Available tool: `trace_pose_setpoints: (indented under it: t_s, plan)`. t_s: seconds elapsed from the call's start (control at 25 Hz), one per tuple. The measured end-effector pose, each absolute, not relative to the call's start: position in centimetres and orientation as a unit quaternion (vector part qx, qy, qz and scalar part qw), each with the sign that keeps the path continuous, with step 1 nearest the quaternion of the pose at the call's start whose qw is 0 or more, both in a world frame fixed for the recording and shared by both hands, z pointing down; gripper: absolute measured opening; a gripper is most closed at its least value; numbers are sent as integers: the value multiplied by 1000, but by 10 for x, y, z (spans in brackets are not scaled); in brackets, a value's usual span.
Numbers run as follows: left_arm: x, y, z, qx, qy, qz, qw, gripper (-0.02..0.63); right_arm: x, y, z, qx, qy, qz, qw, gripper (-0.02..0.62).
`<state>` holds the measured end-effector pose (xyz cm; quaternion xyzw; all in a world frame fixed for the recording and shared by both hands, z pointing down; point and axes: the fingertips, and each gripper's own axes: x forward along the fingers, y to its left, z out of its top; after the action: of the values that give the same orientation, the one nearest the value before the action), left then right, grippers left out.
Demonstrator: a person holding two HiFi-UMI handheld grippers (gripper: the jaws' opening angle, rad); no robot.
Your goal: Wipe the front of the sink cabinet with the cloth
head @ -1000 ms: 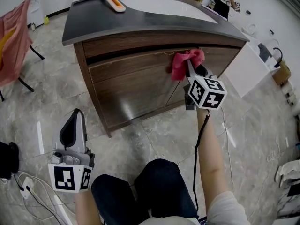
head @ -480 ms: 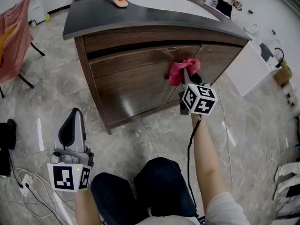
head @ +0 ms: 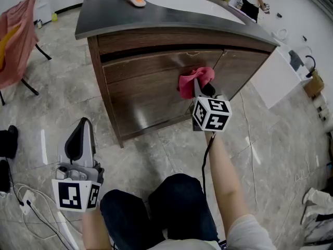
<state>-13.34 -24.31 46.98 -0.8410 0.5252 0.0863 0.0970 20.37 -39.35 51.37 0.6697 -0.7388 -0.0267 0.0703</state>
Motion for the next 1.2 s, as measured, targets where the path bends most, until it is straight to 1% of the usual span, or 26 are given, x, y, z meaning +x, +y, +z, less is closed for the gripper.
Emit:
trace_pose_setpoints:
  t_s: [0.52, 1.0, 1.2]
  plan:
    - [-141, -234, 468, -836, 533, 88, 100, 5, 81, -368, 510, 578, -807, -73, 100, 48]
    - [-154, -220, 466, -828, 545, 85, 104, 5, -10, -347, 511, 507, -857, -55, 77, 48]
    - [-162, -214, 465, -822, 553, 84, 106, 5, -44, -338, 511, 483, -870, -61, 78, 48]
